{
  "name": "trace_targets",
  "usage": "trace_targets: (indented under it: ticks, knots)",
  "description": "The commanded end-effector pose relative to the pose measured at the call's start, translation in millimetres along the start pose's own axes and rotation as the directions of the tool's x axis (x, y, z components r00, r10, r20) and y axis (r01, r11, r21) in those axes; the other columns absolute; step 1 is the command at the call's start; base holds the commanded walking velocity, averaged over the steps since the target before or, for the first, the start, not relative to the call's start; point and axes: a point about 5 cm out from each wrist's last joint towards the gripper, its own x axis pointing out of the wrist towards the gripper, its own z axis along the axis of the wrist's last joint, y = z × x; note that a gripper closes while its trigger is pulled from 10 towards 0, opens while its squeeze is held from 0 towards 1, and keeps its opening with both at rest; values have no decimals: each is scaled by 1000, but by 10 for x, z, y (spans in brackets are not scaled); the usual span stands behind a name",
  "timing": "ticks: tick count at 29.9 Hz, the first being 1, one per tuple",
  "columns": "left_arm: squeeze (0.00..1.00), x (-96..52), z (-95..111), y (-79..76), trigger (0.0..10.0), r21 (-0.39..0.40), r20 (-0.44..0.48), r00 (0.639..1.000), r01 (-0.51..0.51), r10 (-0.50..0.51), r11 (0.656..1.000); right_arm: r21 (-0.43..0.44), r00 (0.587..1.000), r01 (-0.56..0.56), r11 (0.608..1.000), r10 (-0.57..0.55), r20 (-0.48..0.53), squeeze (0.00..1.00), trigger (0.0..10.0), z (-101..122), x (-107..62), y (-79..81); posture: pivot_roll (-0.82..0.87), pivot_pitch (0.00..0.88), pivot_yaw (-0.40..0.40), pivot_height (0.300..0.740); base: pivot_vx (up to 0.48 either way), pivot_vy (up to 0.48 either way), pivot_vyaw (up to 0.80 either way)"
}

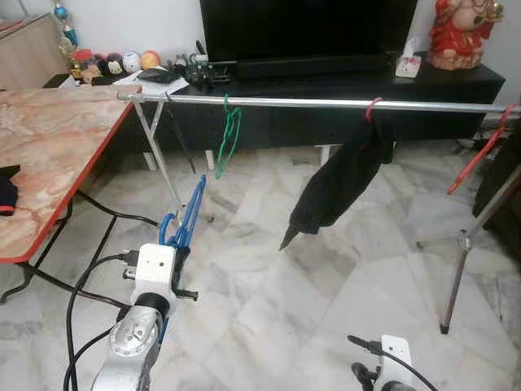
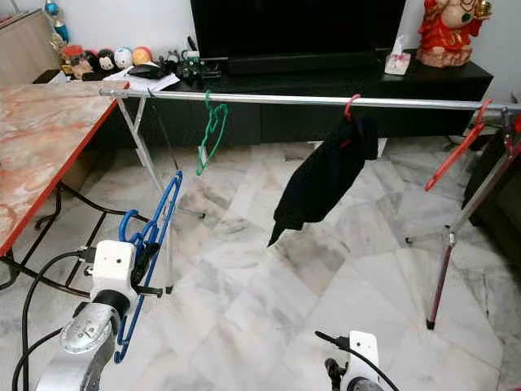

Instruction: Hang hanger

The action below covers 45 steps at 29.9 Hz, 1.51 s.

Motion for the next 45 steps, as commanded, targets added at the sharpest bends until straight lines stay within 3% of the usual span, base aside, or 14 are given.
trace_targets:
  ticks: [1, 18, 45]
  knots:
    - [0, 5, -13, 10, 10000, -6, -1, 1000, 2, -2, 1000, -5, 1000, -2, 1000, 2, 3, 0, 10000, -6, 1, 17, -92, 0, 78, 740, 0, 304, 0]
    - [0, 82, 65, -76, 10000, 9, 25, 999, 36, -36, 999, -9, 1000, -4, 1000, 5, 6, 0, 10000, 0, 4, 36, -89, 0, 76, 740, 0, 96, 0]
    - [0, 99, 64, -119, 10000, 19, 19, 999, 51, -51, 999, -41, 1000, -28, 999, 28, -10, 0, 10000, -4, 7, 55, -83, 0, 77, 740, 357, 0, 0]
